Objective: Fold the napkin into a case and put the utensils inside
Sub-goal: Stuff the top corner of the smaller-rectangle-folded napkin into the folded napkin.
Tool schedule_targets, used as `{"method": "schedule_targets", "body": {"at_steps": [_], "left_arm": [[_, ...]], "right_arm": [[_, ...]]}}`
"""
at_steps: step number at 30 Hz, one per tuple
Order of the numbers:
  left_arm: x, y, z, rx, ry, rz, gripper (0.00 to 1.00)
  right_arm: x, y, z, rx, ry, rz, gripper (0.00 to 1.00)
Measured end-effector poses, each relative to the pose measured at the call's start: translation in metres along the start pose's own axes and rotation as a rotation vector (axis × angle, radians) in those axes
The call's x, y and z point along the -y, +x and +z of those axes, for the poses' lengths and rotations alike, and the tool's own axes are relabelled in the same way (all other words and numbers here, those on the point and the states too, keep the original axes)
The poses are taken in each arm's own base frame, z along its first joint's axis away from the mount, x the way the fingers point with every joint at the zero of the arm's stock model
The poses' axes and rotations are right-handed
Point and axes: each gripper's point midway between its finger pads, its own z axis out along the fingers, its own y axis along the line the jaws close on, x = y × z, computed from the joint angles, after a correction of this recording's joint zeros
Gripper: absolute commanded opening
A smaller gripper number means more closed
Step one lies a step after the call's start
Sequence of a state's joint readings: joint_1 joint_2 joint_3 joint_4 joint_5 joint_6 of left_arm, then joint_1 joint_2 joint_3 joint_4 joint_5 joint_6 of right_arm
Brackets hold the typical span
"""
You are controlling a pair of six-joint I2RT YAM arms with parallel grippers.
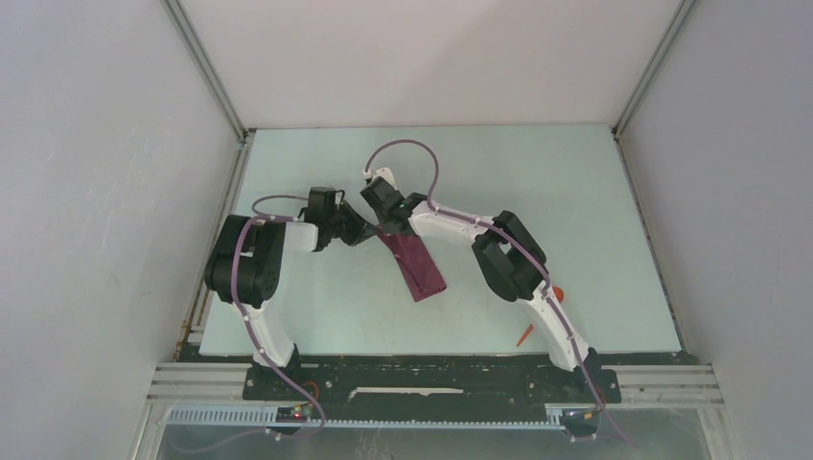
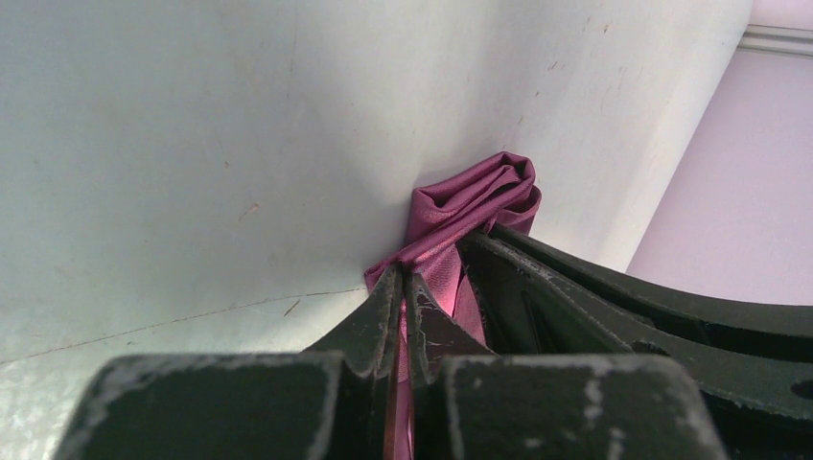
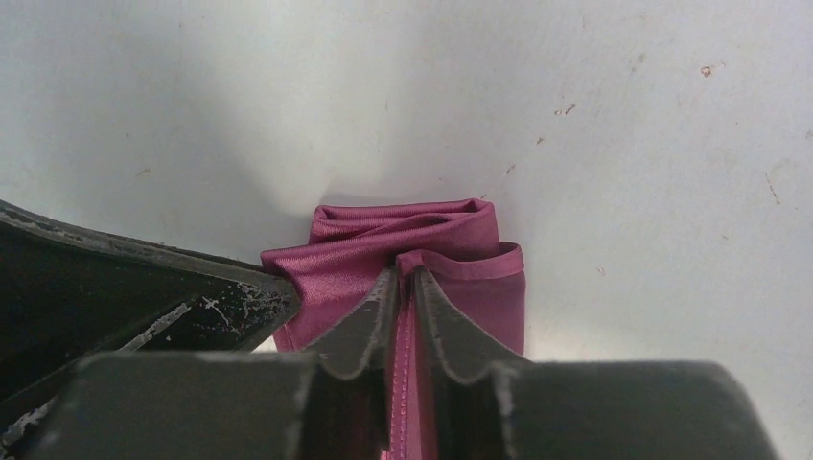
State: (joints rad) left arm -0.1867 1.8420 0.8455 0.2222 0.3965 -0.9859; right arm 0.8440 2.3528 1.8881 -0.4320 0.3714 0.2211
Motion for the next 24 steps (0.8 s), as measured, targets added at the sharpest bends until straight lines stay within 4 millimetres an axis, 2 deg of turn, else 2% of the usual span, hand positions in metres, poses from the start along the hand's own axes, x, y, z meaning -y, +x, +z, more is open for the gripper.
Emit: {"method": "schedule_targets", "body": {"at_steps": [5, 11, 15, 18, 24], "left_arm": [[0.000, 0.000, 0.000, 0.000, 0.000, 0.000, 0.05], [0.000, 0.000, 0.000, 0.000, -0.001, 0.000, 0.04], [0.000, 0.000, 0.000, 0.000, -0.001, 0.000, 0.04], [0.000, 0.000, 0.000, 0.000, -0.001, 0.000, 0.04], [0.000, 0.000, 0.000, 0.000, -0.001, 0.000, 0.04]], "right_arm": [[0.000, -0.001, 0.001, 0.002, -0.009, 0.011, 0.00], [-0.003, -0.001, 0.000, 0.020, -0.058, 0.015, 0.00], [-0.004, 0.006, -0.014, 0.015, -0.136, 0.028, 0.00], [-0.007, 0.000, -0.026, 0.031, -0.212, 0.057, 0.00], [-0.014, -0.012, -0.029, 0.055, -0.336, 0.126, 0.00]]}}
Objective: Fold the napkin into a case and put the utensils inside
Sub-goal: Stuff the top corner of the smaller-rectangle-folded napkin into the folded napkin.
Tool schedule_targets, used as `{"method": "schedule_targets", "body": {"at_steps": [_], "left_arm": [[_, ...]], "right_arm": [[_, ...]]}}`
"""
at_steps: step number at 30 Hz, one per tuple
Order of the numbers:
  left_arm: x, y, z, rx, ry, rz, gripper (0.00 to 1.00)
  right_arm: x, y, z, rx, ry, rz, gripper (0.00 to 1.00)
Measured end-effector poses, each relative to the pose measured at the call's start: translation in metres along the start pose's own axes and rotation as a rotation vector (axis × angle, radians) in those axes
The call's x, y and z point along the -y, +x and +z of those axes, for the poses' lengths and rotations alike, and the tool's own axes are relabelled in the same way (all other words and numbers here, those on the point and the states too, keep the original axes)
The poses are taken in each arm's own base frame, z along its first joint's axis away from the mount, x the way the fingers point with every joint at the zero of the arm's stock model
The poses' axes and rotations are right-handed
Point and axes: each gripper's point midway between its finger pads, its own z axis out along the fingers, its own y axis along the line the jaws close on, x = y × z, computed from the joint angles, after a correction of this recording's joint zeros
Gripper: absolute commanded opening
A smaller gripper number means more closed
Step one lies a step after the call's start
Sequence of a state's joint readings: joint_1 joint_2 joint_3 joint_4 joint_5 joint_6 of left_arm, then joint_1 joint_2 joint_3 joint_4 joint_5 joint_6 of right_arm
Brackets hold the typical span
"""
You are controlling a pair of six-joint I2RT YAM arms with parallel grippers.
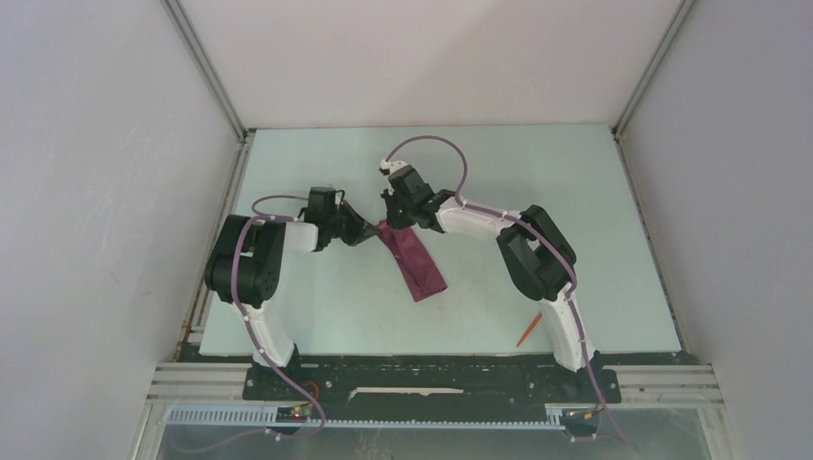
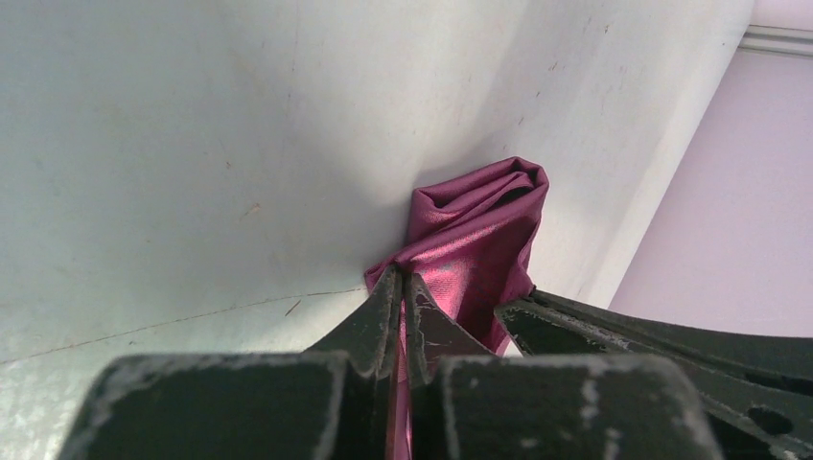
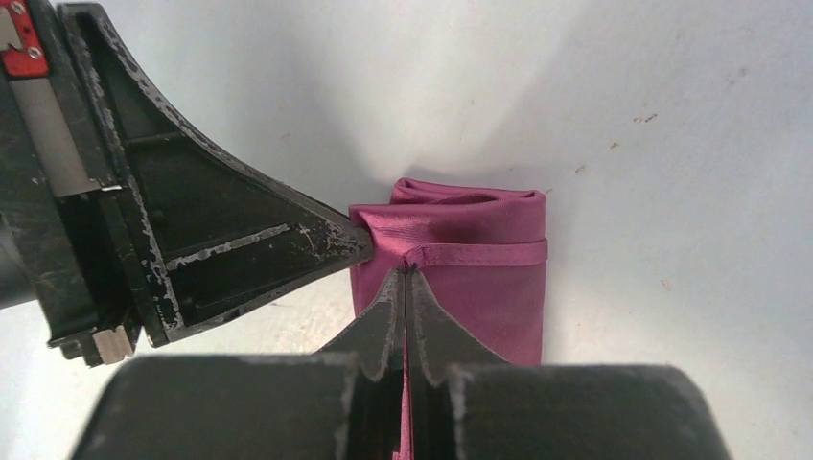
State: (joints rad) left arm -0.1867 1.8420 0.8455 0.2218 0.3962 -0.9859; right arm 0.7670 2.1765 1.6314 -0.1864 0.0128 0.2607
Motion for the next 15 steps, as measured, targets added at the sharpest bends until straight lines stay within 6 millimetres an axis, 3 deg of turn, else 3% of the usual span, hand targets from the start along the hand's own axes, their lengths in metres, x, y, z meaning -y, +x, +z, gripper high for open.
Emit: {"method": "schedule_targets", "body": {"at_steps": [8, 15], "left_arm": [[0.000, 0.000, 0.000, 0.001, 0.000, 0.000, 0.03], [-0.001, 0.000, 0.000, -0.001, -0.004, 0.000, 0.03]], "right_arm": [[-0.008, -0.003, 0.004, -0.014, -0.134, 0.090, 0.00], [-0.015, 0.009, 0.015, -0.059, -0.231, 0.153, 0.00]]}}
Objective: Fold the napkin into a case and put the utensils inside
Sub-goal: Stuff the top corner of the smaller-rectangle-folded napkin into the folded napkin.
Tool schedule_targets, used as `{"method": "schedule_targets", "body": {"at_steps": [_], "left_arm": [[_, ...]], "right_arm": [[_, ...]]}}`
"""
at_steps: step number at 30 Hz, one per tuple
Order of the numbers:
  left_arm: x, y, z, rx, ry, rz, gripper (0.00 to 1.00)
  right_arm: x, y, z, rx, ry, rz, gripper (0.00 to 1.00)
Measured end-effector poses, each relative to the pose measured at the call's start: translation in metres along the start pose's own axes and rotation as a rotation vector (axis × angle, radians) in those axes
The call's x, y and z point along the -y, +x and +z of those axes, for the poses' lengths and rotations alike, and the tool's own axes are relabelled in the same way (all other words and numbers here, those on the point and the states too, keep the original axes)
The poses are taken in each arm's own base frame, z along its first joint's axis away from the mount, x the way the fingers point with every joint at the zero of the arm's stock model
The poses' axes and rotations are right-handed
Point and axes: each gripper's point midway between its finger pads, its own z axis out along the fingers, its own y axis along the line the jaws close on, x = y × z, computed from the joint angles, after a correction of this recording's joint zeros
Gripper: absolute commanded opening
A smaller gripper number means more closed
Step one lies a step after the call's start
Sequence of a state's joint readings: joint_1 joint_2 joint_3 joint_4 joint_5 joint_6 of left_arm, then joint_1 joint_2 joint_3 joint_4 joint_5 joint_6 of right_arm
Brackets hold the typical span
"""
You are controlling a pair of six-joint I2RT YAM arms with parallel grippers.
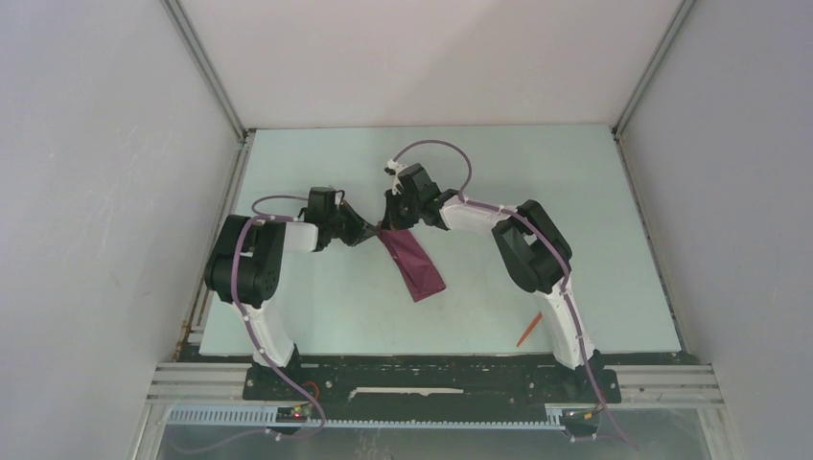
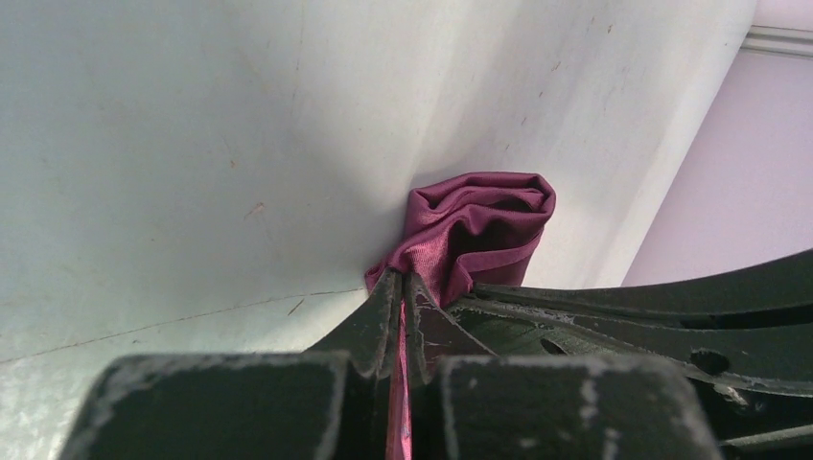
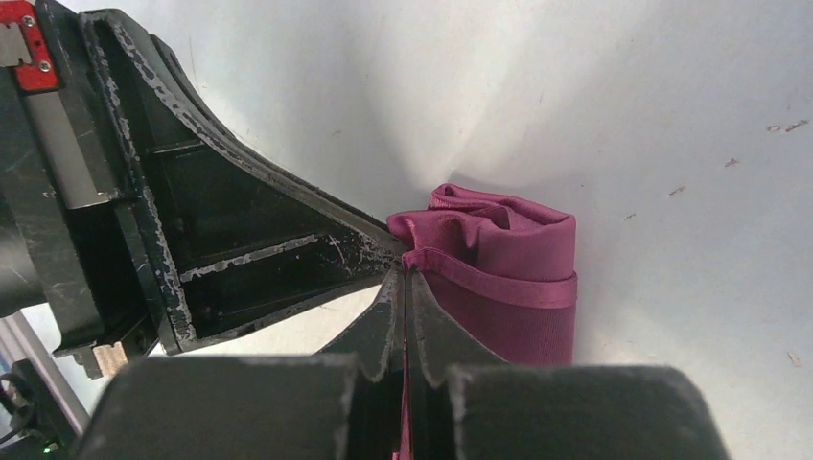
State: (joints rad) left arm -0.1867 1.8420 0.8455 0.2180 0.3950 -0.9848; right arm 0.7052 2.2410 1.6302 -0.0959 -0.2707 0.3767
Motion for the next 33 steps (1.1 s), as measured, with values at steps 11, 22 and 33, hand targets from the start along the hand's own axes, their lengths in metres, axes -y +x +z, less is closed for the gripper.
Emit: {"method": "schedule_targets", "body": {"at_steps": [11, 22, 33], "left_arm": [[0.001, -0.001, -0.002, 0.007, -0.004, 0.009, 0.03], [0.000, -0.002, -0.005, 0.012, -0.014, 0.016, 0.03], [0.015, -0.014, -0.033, 0.065, -0.014, 0.042, 0.07]], "right_arm": [[0.009, 0.002, 0.006, -0.016, -0.062, 0.036, 0.14], [0.006, 0.006, 0.009, -0.021, -0.172, 0.066, 0.33], [0.002, 0.006, 0.009, -0.013, -0.220, 0.078, 0.45]]}}
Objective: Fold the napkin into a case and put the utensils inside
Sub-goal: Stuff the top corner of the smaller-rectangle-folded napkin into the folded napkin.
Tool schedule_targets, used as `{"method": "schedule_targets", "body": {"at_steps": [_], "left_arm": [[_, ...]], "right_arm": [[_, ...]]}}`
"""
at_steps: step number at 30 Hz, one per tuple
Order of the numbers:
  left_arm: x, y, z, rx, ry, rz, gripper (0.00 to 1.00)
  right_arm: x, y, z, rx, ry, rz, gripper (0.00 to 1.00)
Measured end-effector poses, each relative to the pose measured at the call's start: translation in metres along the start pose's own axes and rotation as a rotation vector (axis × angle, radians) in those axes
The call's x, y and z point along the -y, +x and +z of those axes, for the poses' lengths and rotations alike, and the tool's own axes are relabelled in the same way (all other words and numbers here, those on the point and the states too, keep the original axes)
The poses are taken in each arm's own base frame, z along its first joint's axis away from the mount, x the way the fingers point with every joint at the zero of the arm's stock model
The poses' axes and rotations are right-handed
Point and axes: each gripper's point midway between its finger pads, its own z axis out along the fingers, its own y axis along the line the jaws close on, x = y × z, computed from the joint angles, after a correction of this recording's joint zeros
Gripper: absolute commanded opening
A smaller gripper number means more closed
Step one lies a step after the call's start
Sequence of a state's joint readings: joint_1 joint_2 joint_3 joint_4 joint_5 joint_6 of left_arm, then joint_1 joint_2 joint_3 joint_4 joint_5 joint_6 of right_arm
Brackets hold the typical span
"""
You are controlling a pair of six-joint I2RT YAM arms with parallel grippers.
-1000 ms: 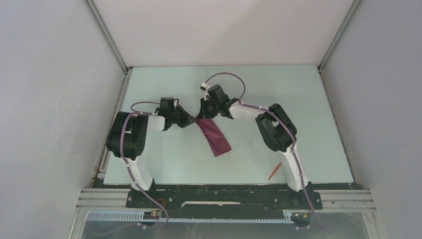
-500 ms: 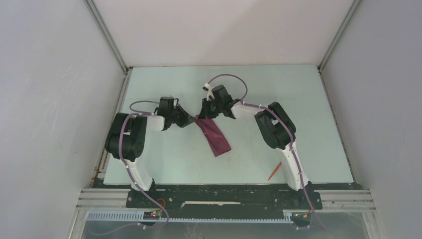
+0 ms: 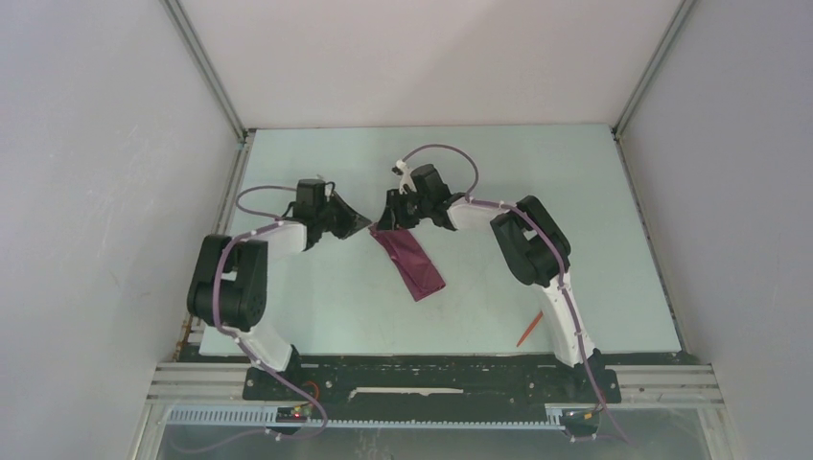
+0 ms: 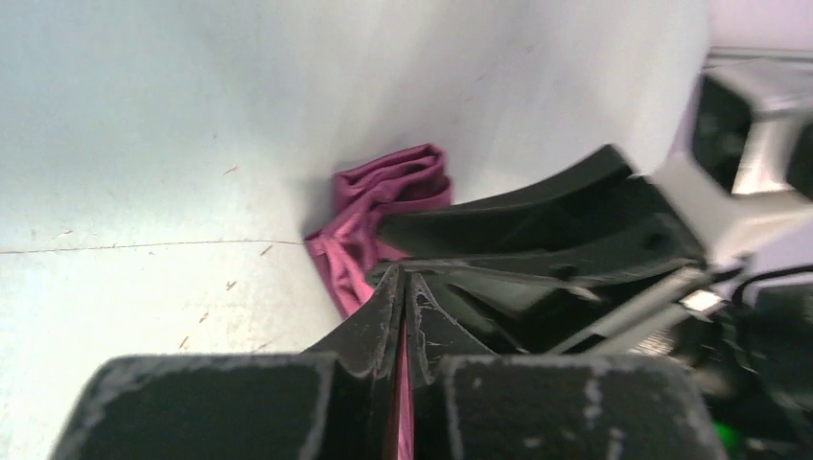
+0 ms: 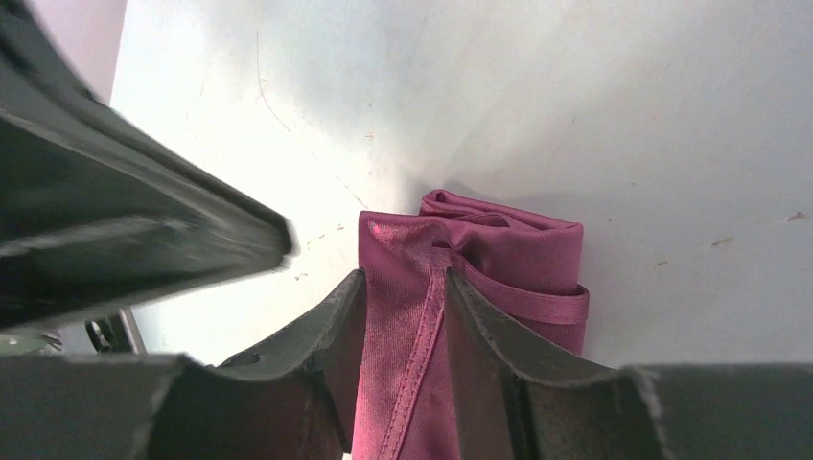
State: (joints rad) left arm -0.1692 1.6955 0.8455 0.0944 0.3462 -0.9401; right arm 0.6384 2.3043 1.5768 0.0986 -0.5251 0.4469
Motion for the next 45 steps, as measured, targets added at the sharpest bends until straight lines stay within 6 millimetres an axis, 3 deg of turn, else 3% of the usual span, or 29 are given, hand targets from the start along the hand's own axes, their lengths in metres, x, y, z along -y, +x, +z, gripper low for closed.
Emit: {"method": "schedule_targets", "body": {"at_steps": [4, 8, 19, 28, 39, 45], "left_arm": [[0.019, -0.024, -0.026, 0.077, 0.053, 0.016, 0.07], [0.021, -0.037, -0.039, 0.116, 0.064, 0.021, 0.06], [-0.014, -0.008, -0.037, 0.058, 0.000, -0.005, 0.05], [-0.035, 0.011, -0.042, 0.036, -0.027, -0.009, 0.04], [-0.028, 0.013, -0.046, 0.036, 0.016, 0.003, 0.04], [-0.027, 0.015, -0.039, 0.019, 0.045, -0.010, 0.04]], "right_arm": [[-0.002, 0.000, 0.002, -0.001, 0.014, -0.044, 0.46], [-0.005, 0.000, 0.004, -0.009, 0.036, -0.072, 0.58], [-0.013, 0.005, 0.006, -0.072, 0.226, -0.225, 0.59], [-0.015, 0.014, -0.010, -0.128, 0.345, -0.316, 0.63], [-0.028, -0.011, -0.032, -0.078, 0.313, -0.312, 0.66], [-0.020, -0.012, -0.034, -0.073, 0.328, -0.305, 0.64]]}}
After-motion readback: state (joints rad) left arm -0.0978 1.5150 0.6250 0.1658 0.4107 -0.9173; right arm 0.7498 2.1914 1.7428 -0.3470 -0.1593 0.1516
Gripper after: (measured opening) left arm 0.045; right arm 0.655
